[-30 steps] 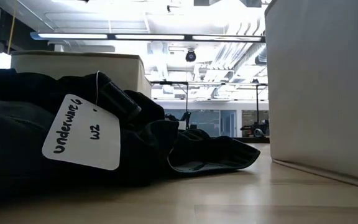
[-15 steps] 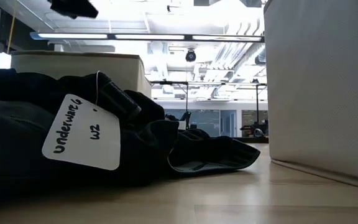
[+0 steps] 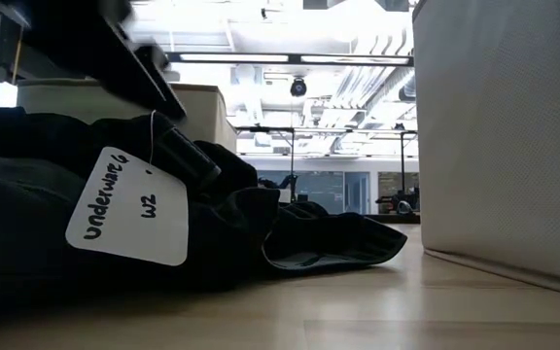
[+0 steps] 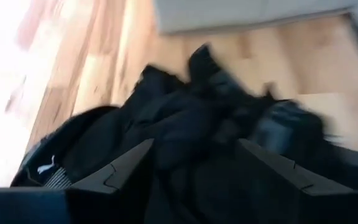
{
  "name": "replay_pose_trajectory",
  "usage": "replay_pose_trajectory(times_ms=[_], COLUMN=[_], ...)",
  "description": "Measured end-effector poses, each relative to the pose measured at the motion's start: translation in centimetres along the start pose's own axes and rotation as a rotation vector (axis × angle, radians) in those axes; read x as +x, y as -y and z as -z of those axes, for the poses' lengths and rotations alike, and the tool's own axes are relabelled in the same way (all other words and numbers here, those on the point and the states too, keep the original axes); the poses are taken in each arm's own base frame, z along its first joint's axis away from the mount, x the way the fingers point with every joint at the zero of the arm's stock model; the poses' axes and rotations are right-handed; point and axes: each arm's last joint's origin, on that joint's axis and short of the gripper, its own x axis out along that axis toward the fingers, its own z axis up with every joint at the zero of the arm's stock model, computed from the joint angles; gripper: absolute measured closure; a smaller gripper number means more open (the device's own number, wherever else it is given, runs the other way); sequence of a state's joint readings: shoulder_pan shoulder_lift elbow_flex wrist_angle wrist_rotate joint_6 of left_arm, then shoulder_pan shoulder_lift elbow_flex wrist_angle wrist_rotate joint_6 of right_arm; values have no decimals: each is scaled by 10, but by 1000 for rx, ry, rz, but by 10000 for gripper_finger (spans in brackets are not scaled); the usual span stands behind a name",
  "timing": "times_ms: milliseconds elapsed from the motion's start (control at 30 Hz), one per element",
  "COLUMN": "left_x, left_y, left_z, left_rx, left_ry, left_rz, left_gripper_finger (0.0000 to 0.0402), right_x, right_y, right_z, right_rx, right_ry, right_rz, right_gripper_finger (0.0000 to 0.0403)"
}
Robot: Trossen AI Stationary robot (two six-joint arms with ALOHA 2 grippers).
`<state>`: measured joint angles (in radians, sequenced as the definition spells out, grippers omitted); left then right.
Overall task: Sort clothes
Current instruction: Put the black underwear into the bottom laundry bin
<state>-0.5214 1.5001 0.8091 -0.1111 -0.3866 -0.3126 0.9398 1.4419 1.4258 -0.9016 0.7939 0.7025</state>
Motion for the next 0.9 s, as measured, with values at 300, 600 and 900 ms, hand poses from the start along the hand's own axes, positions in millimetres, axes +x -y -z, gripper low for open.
replay_pose_trajectory(times_ms=[300, 600, 900], left_x=[68, 66, -36], left_y=[-26, -40, -67], left_z=[26, 20, -61], left_rx=[-133, -169, -111], left_ry=[-214, -204, 265], left_rz=[48, 36, -206], left_gripper_finger=[219, 385, 396], right_x=[18, 41, 85], right_y=[-13, -23, -5], right_z=[9, 18, 1], right_rx=[-40, -90, -219], right_ry=[-34, -78, -79], right_rz=[35, 86, 177], right_gripper_finger=[234, 234, 232])
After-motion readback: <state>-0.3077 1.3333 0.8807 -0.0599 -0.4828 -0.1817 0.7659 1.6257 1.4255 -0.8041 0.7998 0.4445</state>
